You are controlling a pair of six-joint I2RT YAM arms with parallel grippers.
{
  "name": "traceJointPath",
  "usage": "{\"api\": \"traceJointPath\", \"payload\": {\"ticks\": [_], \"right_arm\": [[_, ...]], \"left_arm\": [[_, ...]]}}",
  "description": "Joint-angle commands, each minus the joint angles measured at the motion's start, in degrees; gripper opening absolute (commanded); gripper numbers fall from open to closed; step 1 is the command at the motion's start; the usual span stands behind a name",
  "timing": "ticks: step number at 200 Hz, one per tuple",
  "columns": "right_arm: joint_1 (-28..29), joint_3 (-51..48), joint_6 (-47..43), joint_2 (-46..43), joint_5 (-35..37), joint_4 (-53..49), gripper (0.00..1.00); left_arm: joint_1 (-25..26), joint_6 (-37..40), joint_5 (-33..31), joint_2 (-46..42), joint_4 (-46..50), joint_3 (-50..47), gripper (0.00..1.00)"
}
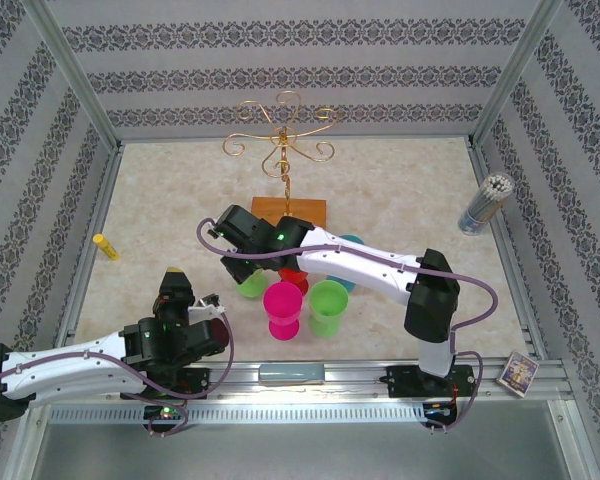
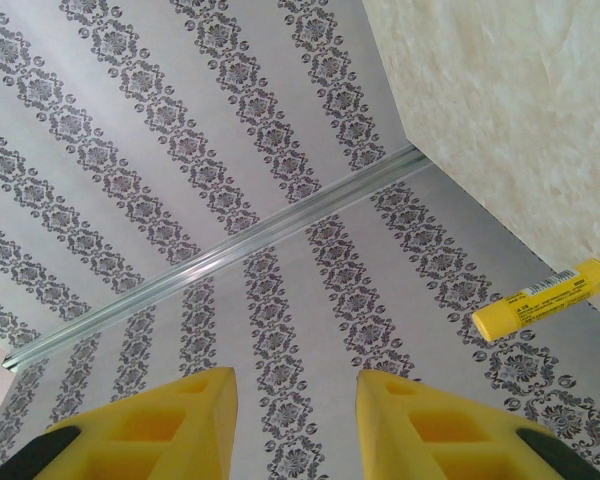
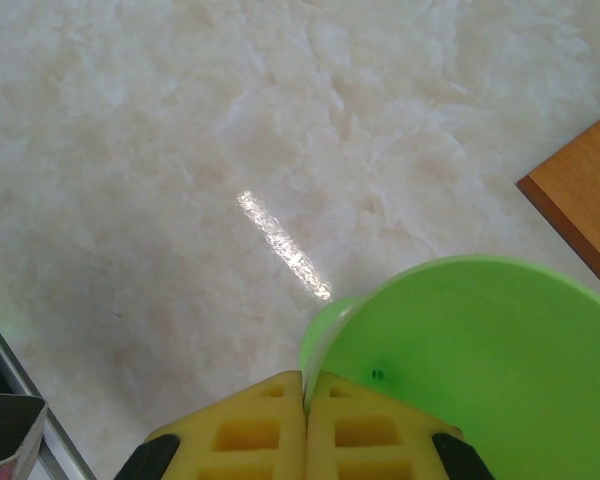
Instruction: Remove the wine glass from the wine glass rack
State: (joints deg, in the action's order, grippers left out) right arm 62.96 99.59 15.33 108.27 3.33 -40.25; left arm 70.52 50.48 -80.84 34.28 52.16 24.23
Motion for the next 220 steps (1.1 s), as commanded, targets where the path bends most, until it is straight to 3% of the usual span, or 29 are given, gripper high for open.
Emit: {"api": "traceJointPath", "payload": {"ticks": [1,166,220], "right_arm": [[0.9,-0.9,0.9,0.9,2.1,-0.2,0.0],[1.3,-1.3,0.8,2.8,3.6,-1.4,0.0],[1.5,-1.1,0.8,2.3,4.2,-1.8,0.22]], "left_arm": [[0.8,-0.5,-0.2,0.0,1.4,0.6,0.37],[0.8,-0.4,-0.1,-0.3,1.0,-0.1,0.37],[0.8,-0.3,0.1,-0.4,1.1,-0.1,0.37]]}}
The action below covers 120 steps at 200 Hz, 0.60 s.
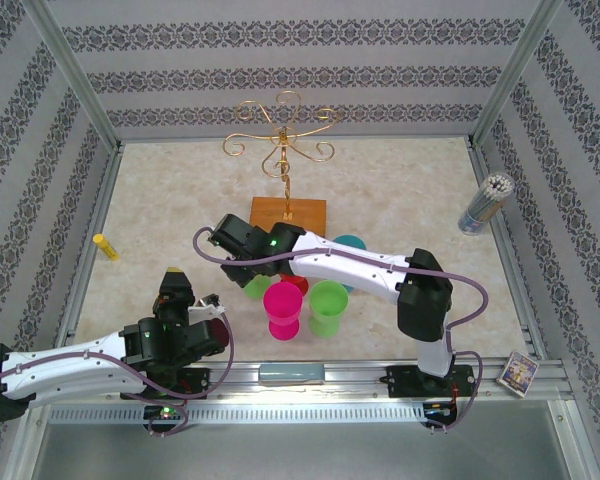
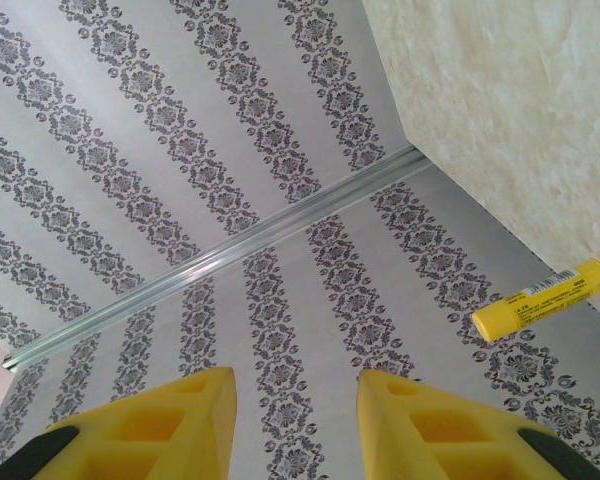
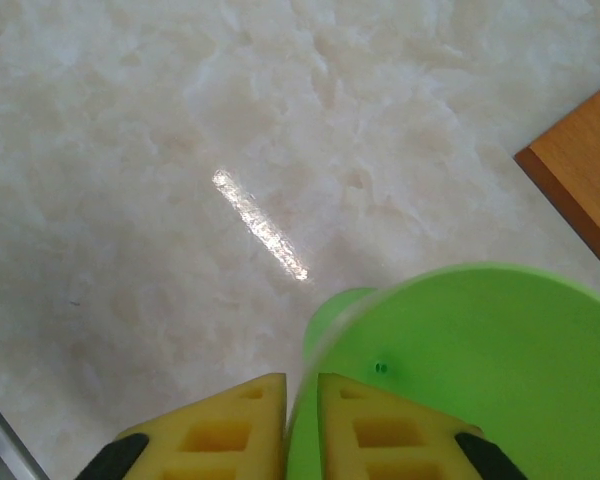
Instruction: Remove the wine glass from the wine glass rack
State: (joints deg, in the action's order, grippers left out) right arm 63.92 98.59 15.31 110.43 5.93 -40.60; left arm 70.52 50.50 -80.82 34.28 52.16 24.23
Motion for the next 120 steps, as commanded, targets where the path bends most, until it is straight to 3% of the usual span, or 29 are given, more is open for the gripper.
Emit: {"api": "traceJointPath", "payload": {"ticks": [1,65,120], "right_arm": [[0.5,-0.1,0.9,0.2,1.7,-1.5,0.23],[0.9,0.0,0.8,-2.2,4.0,-1.2,0.42],[1.0,0.8,0.3,-5.4,5.0,-0.3,0.52]], "left_arm": [[0.8,-0.3,0.1,-0.4,1.0,-0.1,0.37],[0.8,-0.1,0.5,-0.5,0.6,0.1,0.38],[0.8,1.2,0.9,-0.1,-0.9,0.5,0.38]]}}
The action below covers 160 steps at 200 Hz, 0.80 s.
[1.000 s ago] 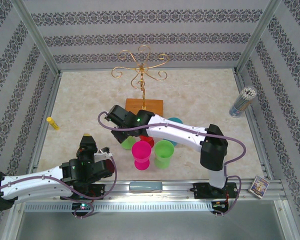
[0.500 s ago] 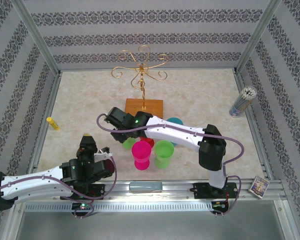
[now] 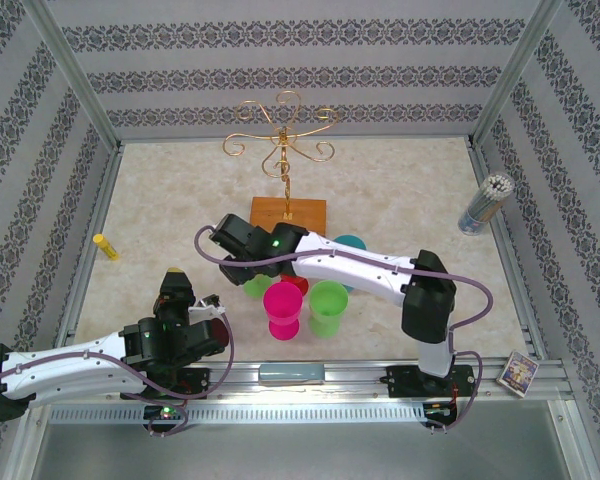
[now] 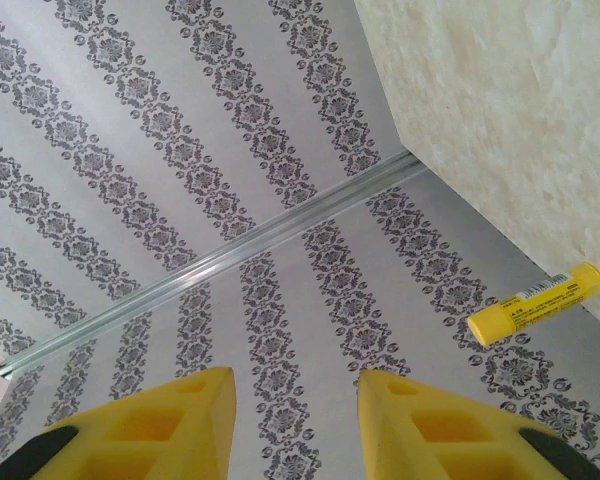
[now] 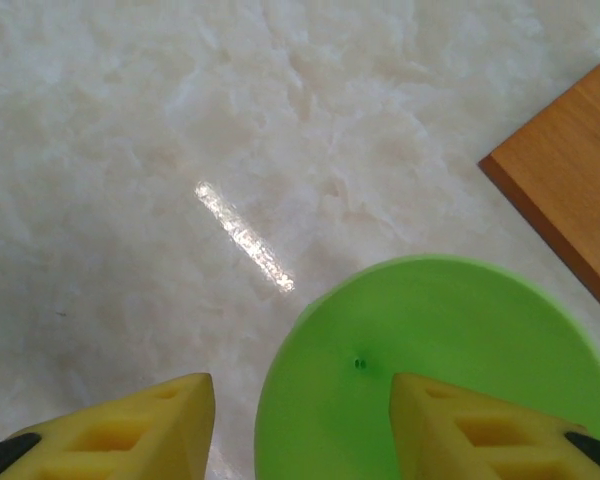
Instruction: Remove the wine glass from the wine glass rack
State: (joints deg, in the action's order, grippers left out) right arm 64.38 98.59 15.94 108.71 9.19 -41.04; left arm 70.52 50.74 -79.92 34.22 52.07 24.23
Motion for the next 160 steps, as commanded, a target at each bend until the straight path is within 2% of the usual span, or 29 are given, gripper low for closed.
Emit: {"api": "traceJointPath", "payload": {"ticks": [1,33,71,86,122,131,141,160], "right_arm": [[0.6,0.8,-0.3,-3.7,1.8,0.2,0.52],[0.9,0.8,-0.3,-5.9,2.6,0.3,0.54],[1.5,0.5,0.4,-11.8,3.8,1.3,0.55],[1.9,0.0,0.3,-14.7,5.3,1.5,0.56],[2.1,-3.0,0.2,-22.8,9.6,0.0,0.58],[2.0,-4.5,0.3,-25.2,10.9,-0.3,0.6],[1.6,-6.4,0.3,-27.8,12.0,-0.7,0.61],[-0.8,-10.0,1.5,-32.3,12.1,-1.7,0.62]], "left_arm": [[0.8,1.0,0.0,0.0,-0.9,0.5,0.38],[0.8,2.1,-0.1,-0.1,-2.6,0.9,0.38],[0.8,9.3,0.1,-0.6,-13.8,3.8,0.4],[0.8,14.1,0.4,-0.6,-21.9,4.7,0.43],[0.7,26.9,0.8,2.7,-50.0,6.7,0.48],[0.8,25.7,1.3,4.3,-52.1,8.5,0.5],[0.7,20.8,2.1,6.0,-51.1,11.5,0.53],[0.3,2.6,5.3,7.8,-39.5,20.3,0.57]]}}
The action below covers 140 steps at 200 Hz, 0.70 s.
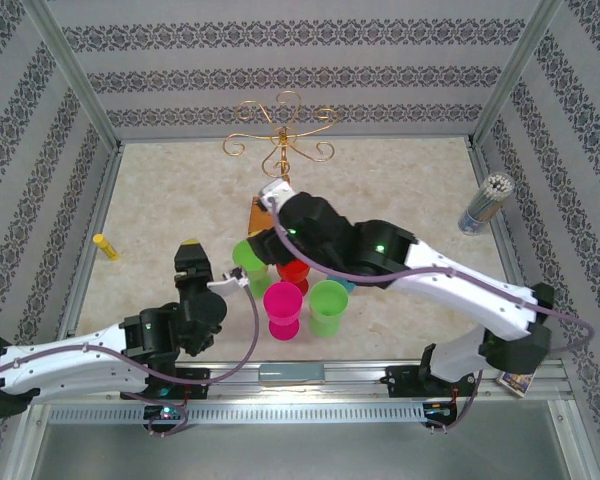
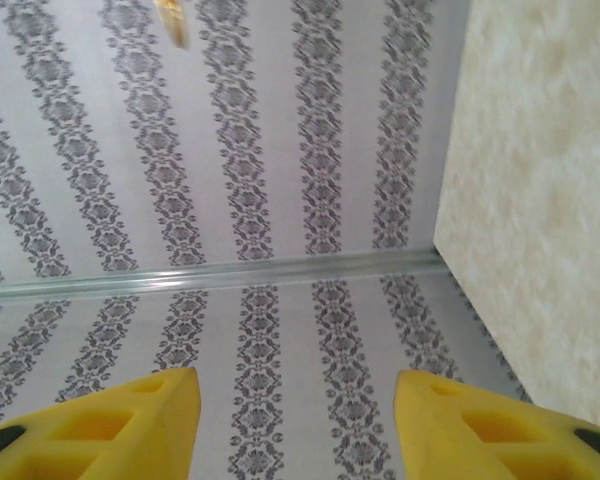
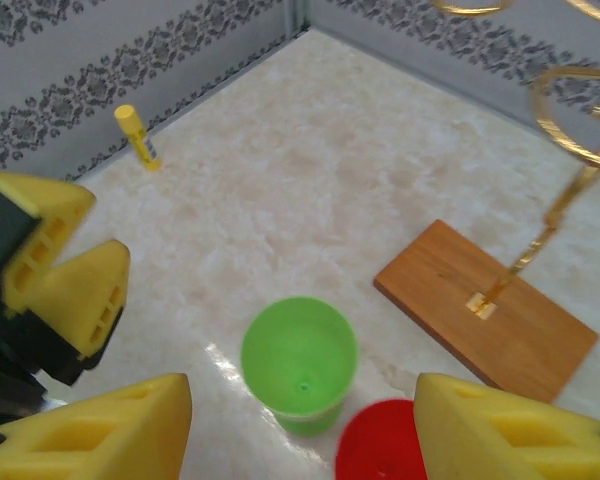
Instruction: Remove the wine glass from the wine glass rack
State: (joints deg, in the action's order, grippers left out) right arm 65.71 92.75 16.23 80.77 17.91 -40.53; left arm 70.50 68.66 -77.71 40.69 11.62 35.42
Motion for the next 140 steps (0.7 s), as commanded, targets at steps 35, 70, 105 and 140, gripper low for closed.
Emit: {"api": "traceJointPath", "payload": {"ticks": [35,70,105,140], "right_arm": [[-11.1,-11.2,3.9,-12.9,-2.9,-2.3,0.62],[-18.9,-15.4,2.2,-16.8,-3.0,-4.0,0.64],[-30.0,-20.1,2.1,-19.0,-9.3,-3.1,0.65],[-43.4,-25.8,1.2,-21.0,-16.2,0.2,0.65]], "left_arm": [[-9.2,-44.6,19.0,3.2,22.5,24.0,0.62],[-26.0,-57.8,39.7,6.4,26.0,28.6,0.62],[-46.6,-71.1,64.5,10.9,23.0,27.4,0.62],[-59.8,-77.6,77.2,15.9,16.5,26.1,0.63]]}}
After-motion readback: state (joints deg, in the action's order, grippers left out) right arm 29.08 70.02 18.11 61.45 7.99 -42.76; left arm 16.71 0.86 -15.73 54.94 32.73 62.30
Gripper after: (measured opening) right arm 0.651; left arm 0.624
